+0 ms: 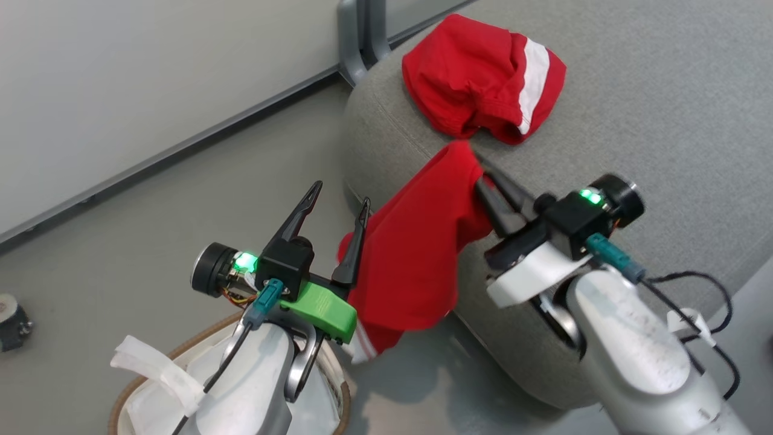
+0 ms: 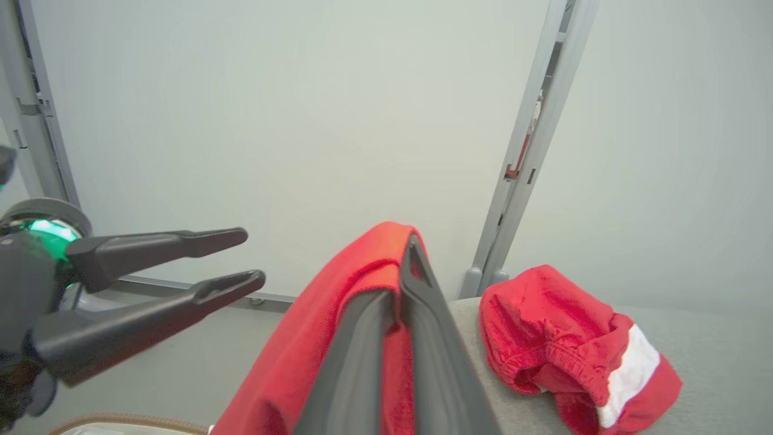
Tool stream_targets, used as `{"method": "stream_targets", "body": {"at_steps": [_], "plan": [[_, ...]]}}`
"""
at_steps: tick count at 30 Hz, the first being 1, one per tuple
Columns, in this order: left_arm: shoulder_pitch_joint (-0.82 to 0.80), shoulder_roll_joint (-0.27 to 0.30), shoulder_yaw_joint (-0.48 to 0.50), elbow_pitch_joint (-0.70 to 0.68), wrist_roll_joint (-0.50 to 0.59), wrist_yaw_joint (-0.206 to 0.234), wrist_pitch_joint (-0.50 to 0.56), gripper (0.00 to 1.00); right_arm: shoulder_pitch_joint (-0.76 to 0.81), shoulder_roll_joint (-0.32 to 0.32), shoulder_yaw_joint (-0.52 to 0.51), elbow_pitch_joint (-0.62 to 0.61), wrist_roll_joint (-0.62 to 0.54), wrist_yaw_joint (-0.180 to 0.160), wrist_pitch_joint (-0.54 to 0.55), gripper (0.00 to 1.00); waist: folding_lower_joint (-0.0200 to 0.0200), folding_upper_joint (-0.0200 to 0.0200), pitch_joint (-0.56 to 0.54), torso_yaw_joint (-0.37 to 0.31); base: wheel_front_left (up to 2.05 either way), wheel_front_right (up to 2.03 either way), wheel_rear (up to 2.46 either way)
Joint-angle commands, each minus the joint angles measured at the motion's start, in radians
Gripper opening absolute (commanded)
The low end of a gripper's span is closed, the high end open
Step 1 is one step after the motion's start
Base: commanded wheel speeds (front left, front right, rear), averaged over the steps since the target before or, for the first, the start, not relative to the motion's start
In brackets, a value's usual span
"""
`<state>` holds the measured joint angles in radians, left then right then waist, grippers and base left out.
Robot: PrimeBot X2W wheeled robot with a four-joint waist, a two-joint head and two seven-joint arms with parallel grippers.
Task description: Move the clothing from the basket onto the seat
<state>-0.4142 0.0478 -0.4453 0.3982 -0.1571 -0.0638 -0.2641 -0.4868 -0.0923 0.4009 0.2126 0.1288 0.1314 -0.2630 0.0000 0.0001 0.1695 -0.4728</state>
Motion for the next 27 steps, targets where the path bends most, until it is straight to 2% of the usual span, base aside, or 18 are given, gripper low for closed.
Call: {"method": "stream_targets", "body": {"at_steps": [1,7,10,16,21,24,27], "plan": [[-0.021,0.007,0.008,0.006,0.018,-0.008,0.000,1.00,-0.046,-0.011,-0.015,-0.012,-0.017,-0.001,-0.003,0.00,0.0000,-0.0001,0.093,-0.073,0.00,0.00,0.00],[-0.054,0.018,0.010,0.027,0.052,-0.026,0.000,1.00,-0.238,-0.099,-0.129,-0.049,-0.047,-0.001,-0.003,0.00,0.0000,-0.0001,0.197,-0.047,0.00,0.00,0.00],[-0.077,0.029,0.009,0.037,0.070,-0.035,0.000,1.00,-0.355,-0.162,-0.197,-0.058,-0.063,-0.001,-0.003,0.00,0.0000,-0.0001,0.254,-0.019,0.00,0.00,0.00],[-0.127,0.046,0.008,0.033,0.093,-0.042,0.000,1.00,-0.572,-0.291,-0.348,-0.008,-0.088,-0.001,-0.002,0.00,0.0000,-0.0001,0.360,0.044,0.00,0.00,0.00],[-0.169,0.056,-0.002,0.003,0.111,-0.049,0.000,1.00,-0.706,-0.382,-0.431,0.048,-0.150,-0.002,-0.002,0.00,0.0000,-0.0001,0.440,0.106,0.00,0.00,0.00],[-0.190,0.054,-0.011,-0.012,0.118,-0.050,0.000,1.00,-0.739,-0.416,-0.471,0.091,-0.198,-0.002,-0.002,0.00,0.0000,-0.0001,0.477,0.141,0.00,0.00,0.00],[-0.215,0.045,-0.020,-0.032,0.118,-0.054,-0.001,1.00,-0.731,-0.412,-0.502,0.144,-0.230,-0.001,-0.002,0.00,0.0000,-0.0001,0.509,0.178,0.00,0.00,0.00]]}}
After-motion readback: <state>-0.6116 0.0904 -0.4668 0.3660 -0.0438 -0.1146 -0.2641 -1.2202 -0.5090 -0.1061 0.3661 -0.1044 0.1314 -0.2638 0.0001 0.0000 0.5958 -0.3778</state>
